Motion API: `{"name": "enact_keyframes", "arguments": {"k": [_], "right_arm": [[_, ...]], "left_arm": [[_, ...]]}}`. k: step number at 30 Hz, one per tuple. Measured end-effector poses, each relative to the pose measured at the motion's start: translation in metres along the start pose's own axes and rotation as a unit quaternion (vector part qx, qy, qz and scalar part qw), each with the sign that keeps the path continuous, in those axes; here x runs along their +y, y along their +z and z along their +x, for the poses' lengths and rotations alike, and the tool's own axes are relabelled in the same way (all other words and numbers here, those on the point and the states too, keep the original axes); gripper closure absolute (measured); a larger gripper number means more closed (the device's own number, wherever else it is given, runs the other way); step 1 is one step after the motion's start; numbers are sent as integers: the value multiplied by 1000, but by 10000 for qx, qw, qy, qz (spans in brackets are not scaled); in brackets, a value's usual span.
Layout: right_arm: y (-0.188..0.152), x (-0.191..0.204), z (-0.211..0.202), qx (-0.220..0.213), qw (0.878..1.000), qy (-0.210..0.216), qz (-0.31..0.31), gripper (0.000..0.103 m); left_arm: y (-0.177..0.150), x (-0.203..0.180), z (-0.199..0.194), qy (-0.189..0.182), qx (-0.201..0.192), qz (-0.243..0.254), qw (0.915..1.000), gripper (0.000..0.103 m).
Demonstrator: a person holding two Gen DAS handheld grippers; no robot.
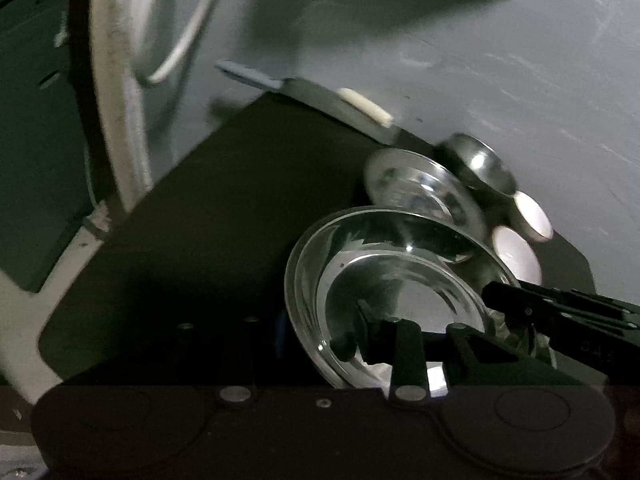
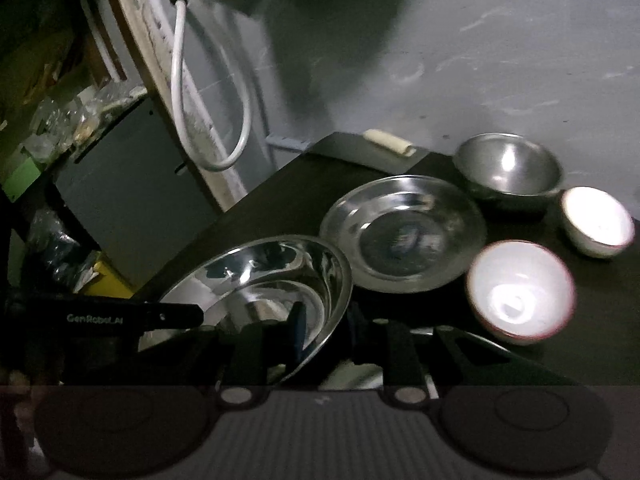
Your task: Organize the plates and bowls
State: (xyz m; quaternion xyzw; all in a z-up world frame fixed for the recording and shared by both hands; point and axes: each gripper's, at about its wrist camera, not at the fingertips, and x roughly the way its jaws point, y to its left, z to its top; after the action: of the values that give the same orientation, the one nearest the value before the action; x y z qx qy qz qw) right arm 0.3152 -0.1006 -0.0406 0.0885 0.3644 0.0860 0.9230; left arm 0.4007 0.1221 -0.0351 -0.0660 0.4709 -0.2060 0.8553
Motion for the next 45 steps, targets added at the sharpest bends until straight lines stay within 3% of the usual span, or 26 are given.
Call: {"name": "enact_keyframes", "arguments": {"k": [10,18,38,45], "right_arm": [[-29,-38,-62,-273,9983,-446,273,80],[-54,-68,-76,-104,9962,-637,582,79],[-71,-87,-72,452,9952,-705,504,78],[-69,-86,-65,531,9956,-658,407,77]], "left_arm": [[-19,-73,8,-332,266,695,9967,62],[-29,-112,17,-337,418,1228,9910,62],[-41,-138,35,82,645,1605,9849,62],[-42,-140,38,226,643,1757,9821,57]]}}
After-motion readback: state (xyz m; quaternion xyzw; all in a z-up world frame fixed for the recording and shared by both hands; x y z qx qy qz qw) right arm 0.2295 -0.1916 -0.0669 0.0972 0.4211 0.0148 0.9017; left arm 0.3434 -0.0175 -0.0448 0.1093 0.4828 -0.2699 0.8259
